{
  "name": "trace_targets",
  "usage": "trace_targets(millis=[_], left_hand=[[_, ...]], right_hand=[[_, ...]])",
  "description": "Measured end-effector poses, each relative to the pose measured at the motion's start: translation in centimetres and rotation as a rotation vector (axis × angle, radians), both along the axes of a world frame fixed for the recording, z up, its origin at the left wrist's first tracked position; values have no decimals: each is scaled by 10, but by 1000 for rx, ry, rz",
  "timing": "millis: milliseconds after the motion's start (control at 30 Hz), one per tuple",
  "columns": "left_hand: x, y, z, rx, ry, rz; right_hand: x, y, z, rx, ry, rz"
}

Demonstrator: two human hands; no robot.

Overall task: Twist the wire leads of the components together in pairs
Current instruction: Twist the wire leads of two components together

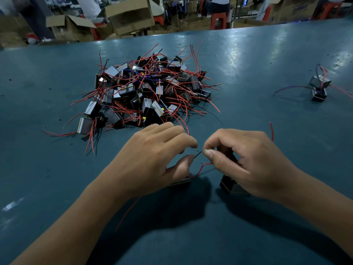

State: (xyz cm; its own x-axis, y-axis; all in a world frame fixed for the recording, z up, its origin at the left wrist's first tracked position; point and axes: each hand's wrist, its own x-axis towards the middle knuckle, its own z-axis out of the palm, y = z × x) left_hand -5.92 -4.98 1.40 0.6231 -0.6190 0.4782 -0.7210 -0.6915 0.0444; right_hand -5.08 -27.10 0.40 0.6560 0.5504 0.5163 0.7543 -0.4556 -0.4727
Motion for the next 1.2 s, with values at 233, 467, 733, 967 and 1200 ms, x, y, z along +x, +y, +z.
trace_targets(millis=[233, 467, 733, 967, 1200], left_hand=[[-4, -10, 2, 92, -94, -25], [-4, -11, 1, 104, -117, -41], [-3, -15, -5, -206, 164, -46], [-4, -17, -4, -373, 374, -70], [-3, -17, -6, -349, 362, -80]], right_hand=[[-1, 0, 1, -50, -44, 17], [0, 2, 0, -24, -2, 26], [-3, 3, 1, -31, -54, 11], [-3, 2, 3, -52, -95, -8], [-2, 2, -1, 10, 37, -21]])
